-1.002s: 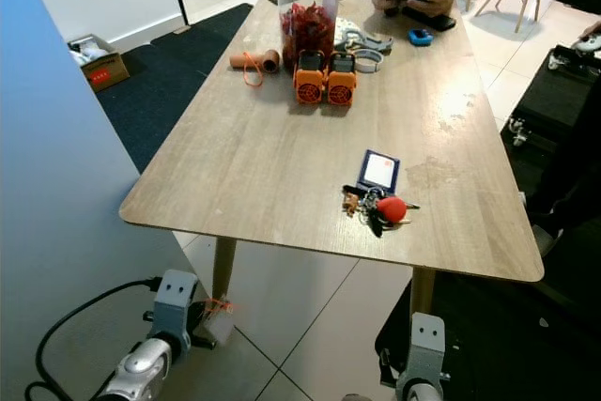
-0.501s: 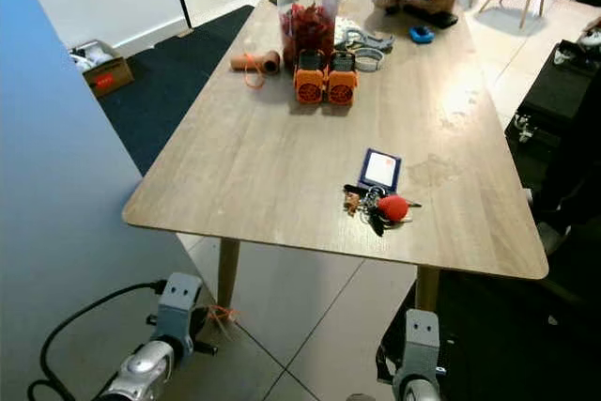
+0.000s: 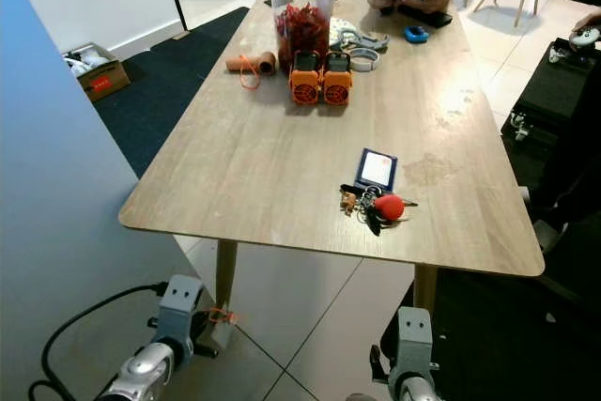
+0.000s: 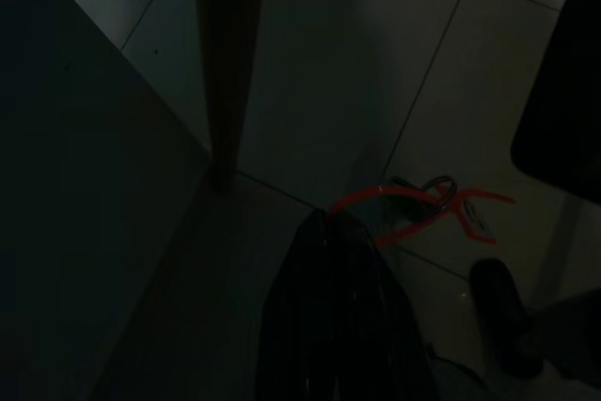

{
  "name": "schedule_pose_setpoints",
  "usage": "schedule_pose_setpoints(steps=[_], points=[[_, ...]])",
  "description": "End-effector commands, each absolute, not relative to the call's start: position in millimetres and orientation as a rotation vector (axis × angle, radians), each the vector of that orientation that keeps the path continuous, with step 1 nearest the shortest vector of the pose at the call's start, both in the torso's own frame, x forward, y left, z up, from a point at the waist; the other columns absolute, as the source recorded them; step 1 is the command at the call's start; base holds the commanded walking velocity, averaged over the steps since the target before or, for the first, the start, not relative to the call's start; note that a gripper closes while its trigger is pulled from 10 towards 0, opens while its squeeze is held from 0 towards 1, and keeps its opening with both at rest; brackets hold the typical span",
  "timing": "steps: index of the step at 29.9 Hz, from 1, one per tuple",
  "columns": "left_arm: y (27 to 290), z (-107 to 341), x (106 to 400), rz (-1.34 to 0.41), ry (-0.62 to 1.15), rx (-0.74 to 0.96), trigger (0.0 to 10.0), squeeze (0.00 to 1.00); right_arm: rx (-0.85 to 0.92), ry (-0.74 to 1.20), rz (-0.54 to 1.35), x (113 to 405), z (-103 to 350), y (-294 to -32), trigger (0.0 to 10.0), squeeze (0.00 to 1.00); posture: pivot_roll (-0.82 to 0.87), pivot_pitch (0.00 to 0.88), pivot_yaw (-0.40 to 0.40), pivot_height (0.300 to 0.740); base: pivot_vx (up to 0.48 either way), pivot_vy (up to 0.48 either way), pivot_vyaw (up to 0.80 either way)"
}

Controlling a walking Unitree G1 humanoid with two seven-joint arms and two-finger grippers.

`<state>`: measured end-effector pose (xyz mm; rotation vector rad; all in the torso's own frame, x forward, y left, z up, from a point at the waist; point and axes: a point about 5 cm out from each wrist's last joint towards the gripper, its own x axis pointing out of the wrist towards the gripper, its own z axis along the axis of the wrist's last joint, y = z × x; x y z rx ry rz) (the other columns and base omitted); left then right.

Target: Hang keys on a hook

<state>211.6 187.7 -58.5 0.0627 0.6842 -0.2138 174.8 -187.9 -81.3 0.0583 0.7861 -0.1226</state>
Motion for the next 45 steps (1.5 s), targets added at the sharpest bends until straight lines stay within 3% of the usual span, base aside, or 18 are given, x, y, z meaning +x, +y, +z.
schedule_pose_setpoints(steps=[1, 32, 45], points=[[184, -59, 211, -0.214, 0.677, 0.065, 10.0, 0.00, 0.064, 0.815, -0.123, 169, -84, -188, 10.0, 0.00, 0.05, 0.052, 0.005, 0.740, 0.000, 0.000, 0.00], [197, -56, 214, -0.199, 0.678, 0.079, 10.0, 0.00, 0.059, 0.821, -0.126, 165, -86, -186, 10.0, 0.00, 0.06, 0.073, 0.031, 0.740, 0.000, 0.000, 0.00], [188, -57, 214, -0.218, 0.675, 0.049, 10.0, 0.00, 0.036, 0.814, -0.120, 164, -86, -191, 10.0, 0.00, 0.03, 0.062, 0.036, 0.740, 0.000, 0.000, 0.00]])
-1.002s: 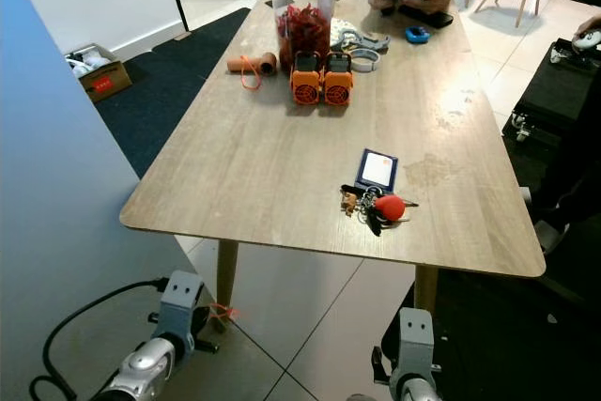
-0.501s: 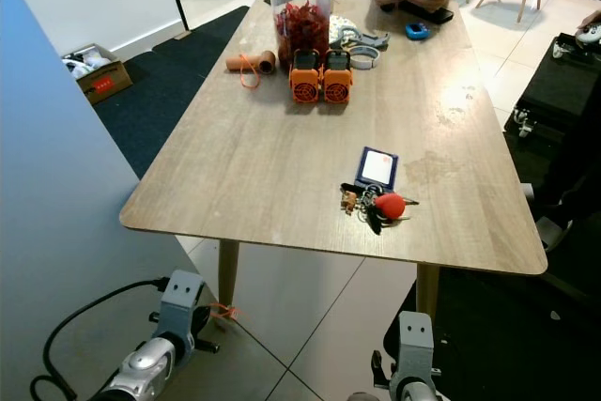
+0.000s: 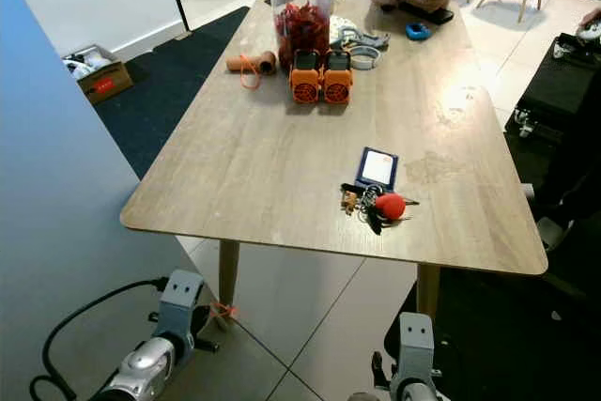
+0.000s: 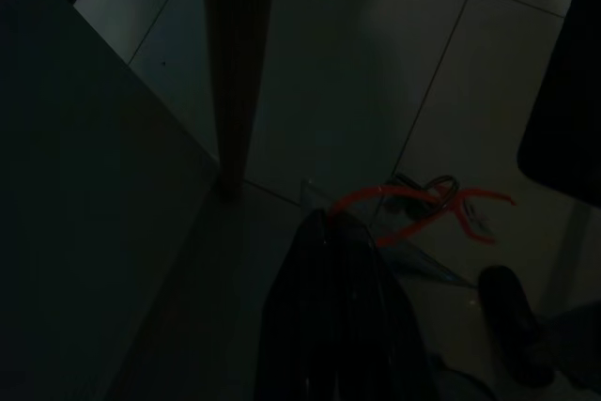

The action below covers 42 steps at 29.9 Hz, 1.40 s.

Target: Hang keys on a hook

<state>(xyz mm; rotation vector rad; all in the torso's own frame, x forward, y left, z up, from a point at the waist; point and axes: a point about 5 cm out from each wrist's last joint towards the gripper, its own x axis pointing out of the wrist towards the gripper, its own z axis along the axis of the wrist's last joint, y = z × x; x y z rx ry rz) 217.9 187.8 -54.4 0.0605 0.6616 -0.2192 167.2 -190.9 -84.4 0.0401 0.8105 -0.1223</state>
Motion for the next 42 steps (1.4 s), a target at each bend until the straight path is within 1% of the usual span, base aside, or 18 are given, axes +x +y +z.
schedule_pose_setpoints(steps=[1, 3, 7, 9, 10, 14, 17, 18, 20, 24, 29, 33, 36, 37, 42], points=[[187, -57, 214, -0.233, 0.676, 0.066, 10.0, 0.00, 0.054, 0.811, -0.145, 164, -85, -193, 10.0, 0.00, 0.04, 0.063, 0.028, 0.740, 0.000, 0.000, 0.00], [187, -56, 215, -0.237, 0.673, 0.093, 10.0, 0.00, 0.059, 0.818, -0.150, 163, -86, -194, 10.0, 0.00, 0.04, 0.063, 0.028, 0.740, 0.000, 0.000, 0.00], [189, -55, 218, -0.204, 0.671, 0.083, 10.0, 0.00, 0.039, 0.833, -0.116, 161, -87, -191, 10.0, 0.00, 0.04, 0.048, 0.010, 0.740, 0.000, 0.000, 0.00], [191, -55, 218, -0.188, 0.675, 0.091, 10.0, 0.00, 0.033, 0.837, -0.112, 163, -87, -189, 10.0, 0.00, 0.05, 0.055, 0.011, 0.740, 0.000, 0.000, 0.00], [193, -56, 216, -0.187, 0.684, 0.088, 10.0, 0.00, 0.030, 0.827, -0.102, 166, -86, -188, 10.0, 0.00, 0.04, 0.050, 0.026, 0.740, 0.000, 0.000, 0.00], [190, -58, 213, -0.231, 0.691, 0.111, 10.0, 0.00, 0.074, 0.814, -0.157, 170, -84, -192, 10.0, 0.00, 0.04, 0.052, 0.013, 0.740, 0.000, 0.000, 0.00], [192, -58, 213, -0.207, 0.690, 0.107, 10.0, 0.00, 0.073, 0.826, -0.145, 168, -85, -191, 10.0, 0.00, 0.05, 0.037, -0.004, 0.740, 0.000, 0.000, 0.00], [194, -58, 212, -0.187, 0.690, 0.101, 10.0, 0.00, 0.066, 0.836, -0.139, 166, -86, -189, 10.0, 0.00, 0.05, 0.053, 0.005, 0.740, 0.000, 0.000, 0.00], [195, -58, 212, -0.173, 0.693, 0.098, 10.0, 0.00, 0.060, 0.845, -0.136, 165, -87, -189, 10.0, 0.00, 0.05, 0.054, 0.009, 0.740, 0.000, 0.000, 0.00], [189, -59, 211, -0.231, 0.693, 0.112, 10.0, 0.00, 0.081, 0.817, -0.153, 170, -84, -188, 10.0, 0.00, 0.04, 0.056, 0.022, 0.740, 0.000, 0.000, 0.00], [191, -57, 214, -0.194, 0.685, 0.096, 10.0, 0.00, 0.103, 0.798, -0.147, 176, -82, -181, 10.0, 0.00, 0.06, 0.048, 0.013, 0.740, 0.000, 0.000, 0.00], [190, -58, 213, -0.200, 0.687, 0.097, 10.0, 0.00, 0.089, 0.798, -0.127, 179, -82, -179, 10.0, 0.00, 0.06, 0.055, 0.019, 0.740, 0.000, 0.000, 0.00], [188, -58, 212, -0.218, 0.683, 0.100, 10.0, 0.00, 0.085, 0.795, -0.121, 180, -81, -178, 10.0, 0.00, 0.07, 0.058, 0.004, 0.740, 0.000, 0.000, 0.00], [188, -58, 212, -0.216, 0.682, 0.101, 10.0, 0.00, 0.088, 0.800, -0.113, 179, -82, -178, 10.0, 0.00, 0.07, 0.060, -0.006, 0.740, 0.000, 0.000, 0.46], [189, -58, 212, -0.208, 0.683, 0.094, 10.0, 0.00, 0.082, 0.808, -0.095, 177, -83, -176, 10.0, 0.00, 0.06, 0.065, -0.002, 0.740, 0.000, 0.000, 0.72]])
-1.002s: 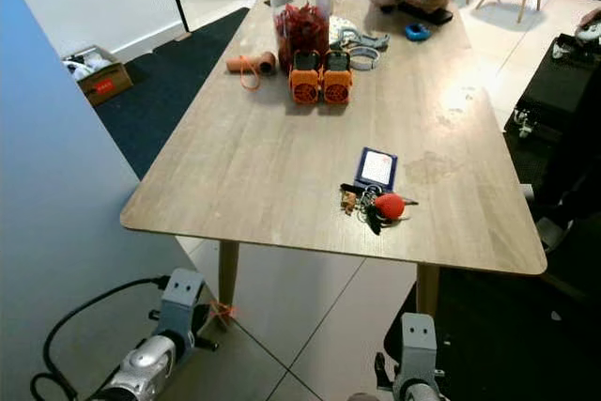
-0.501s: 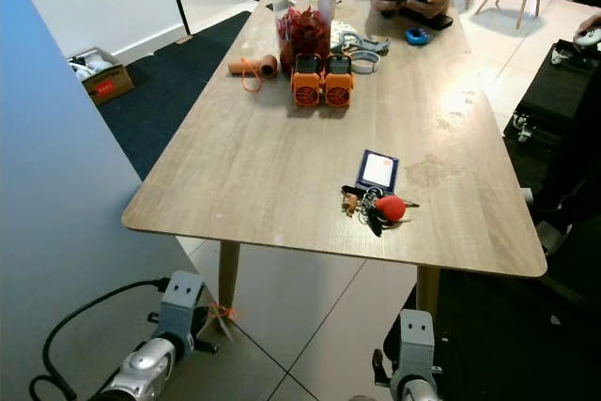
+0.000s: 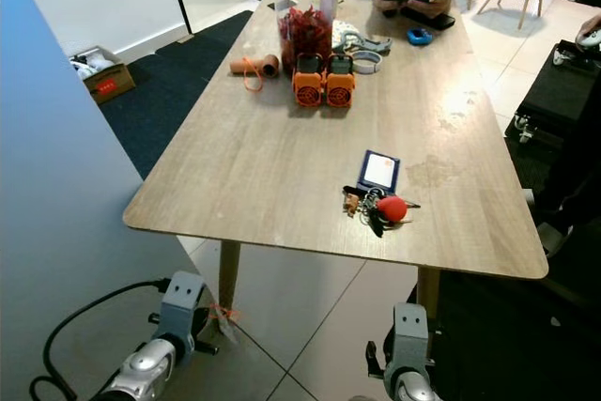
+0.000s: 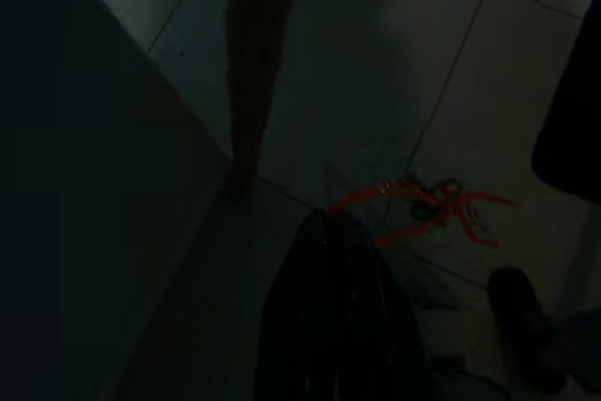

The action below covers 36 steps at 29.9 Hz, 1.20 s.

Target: Hang keys on a hook

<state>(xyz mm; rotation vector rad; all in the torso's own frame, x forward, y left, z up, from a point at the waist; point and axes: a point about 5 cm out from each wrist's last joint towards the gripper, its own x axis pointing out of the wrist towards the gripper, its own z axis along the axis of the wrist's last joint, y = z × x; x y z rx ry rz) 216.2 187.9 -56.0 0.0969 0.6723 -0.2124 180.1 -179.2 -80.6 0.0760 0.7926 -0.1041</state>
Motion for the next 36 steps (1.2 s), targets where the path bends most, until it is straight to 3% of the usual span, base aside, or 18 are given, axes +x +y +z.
schedule_pose_setpoints(steps=[1, 36], points=[[187.6, -58.6, 211.5, -0.218, 0.683, 0.099, 10.0, 0.00, 0.084, 0.809, -0.098, 176.0, -83.1, -176.4, 10.0, 0.00, 0.06, 0.065, -0.004, 0.740, 0.000, 0.000, 0.80], [189.4, -58.5, 210.9, -0.214, 0.681, 0.108, 10.0, 0.00, 0.048, 0.817, -0.063, 174.8, -83.3, -179.6, 10.0, 0.00, 0.08, 0.067, -0.011, 0.740, 0.000, 0.000, 0.80]])
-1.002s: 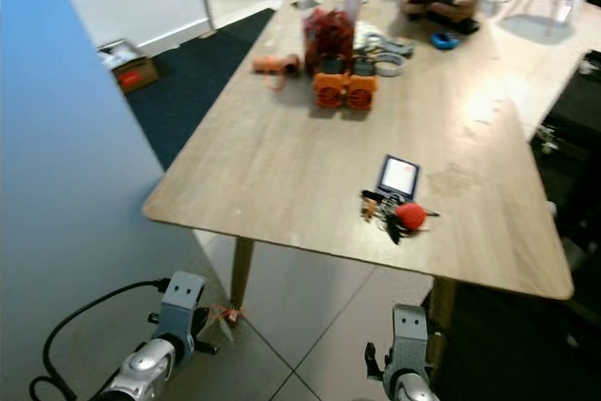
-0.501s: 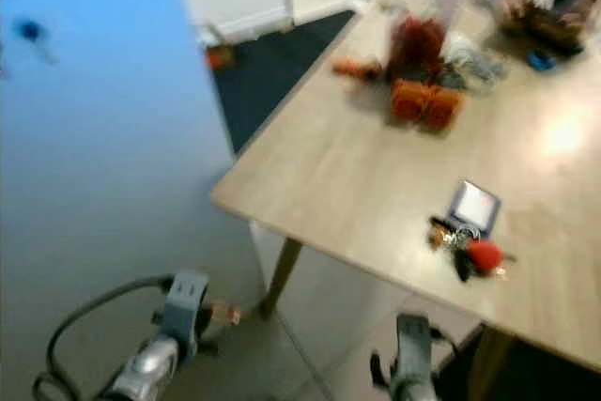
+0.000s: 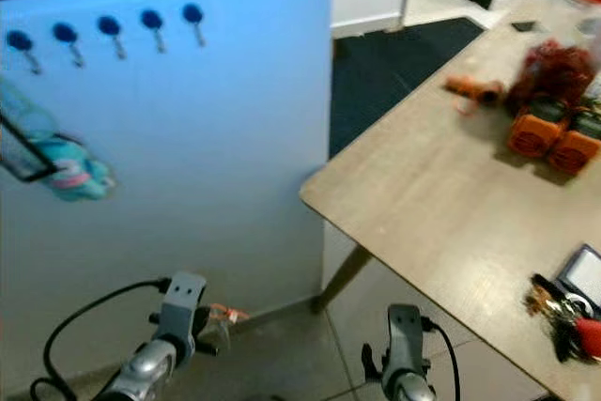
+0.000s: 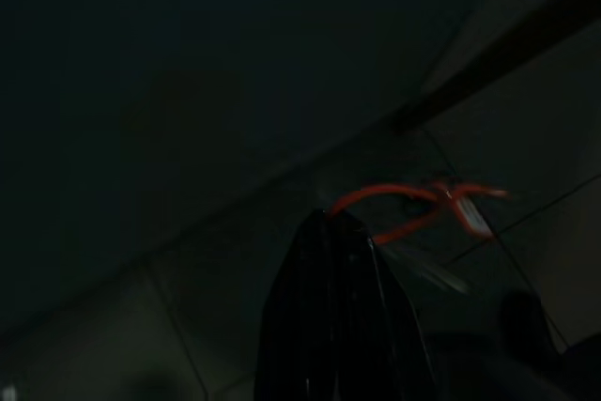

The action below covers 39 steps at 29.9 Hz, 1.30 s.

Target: Hang keys on a hook

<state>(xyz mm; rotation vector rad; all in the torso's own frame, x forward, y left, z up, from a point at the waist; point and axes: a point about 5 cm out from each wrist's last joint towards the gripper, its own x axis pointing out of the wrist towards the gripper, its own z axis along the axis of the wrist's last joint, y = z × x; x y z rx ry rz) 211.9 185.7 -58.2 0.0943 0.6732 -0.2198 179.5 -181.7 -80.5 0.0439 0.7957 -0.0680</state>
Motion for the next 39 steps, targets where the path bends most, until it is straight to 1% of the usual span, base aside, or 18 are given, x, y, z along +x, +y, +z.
schedule_pose_setpoints(steps=[1, 9, 22, 27, 39], points=[[190, -59, 211, -0.208, 0.687, 0.105, 10.0, 0.00, 0.048, 0.817, -0.062, 175, -83, -180, 10.0, 0.00, 0.08, 0.067, -0.011, 0.740, 0.000, 0.000, 0.80], [189, -61, 210, -0.178, 0.714, 0.081, 10.0, 0.00, 0.047, 0.819, -0.064, 175, -83, -180, 10.0, 0.00, 0.08, 0.066, -0.014, 0.740, 0.000, 0.000, 0.80], [191, -59, 212, -0.155, 0.704, 0.087, 10.0, 0.00, 0.046, 0.814, -0.077, 175, -83, -183, 10.0, 0.00, 0.07, 0.065, -0.017, 0.740, 0.000, 0.000, 0.77], [190, -59, 214, -0.162, 0.699, 0.086, 10.0, 0.00, 0.086, 0.822, -0.142, 171, -84, -187, 10.0, 0.00, 0.07, 0.059, -0.014, 0.740, 0.000, 0.000, 0.00], [188, -55, 220, -0.168, 0.685, 0.056, 10.0, 0.00, 0.087, 0.830, -0.141, 166, -86, -186, 10.0, 0.00, 0.06, 0.040, -0.007, 0.740, 0.000, 0.000, 0.00]])
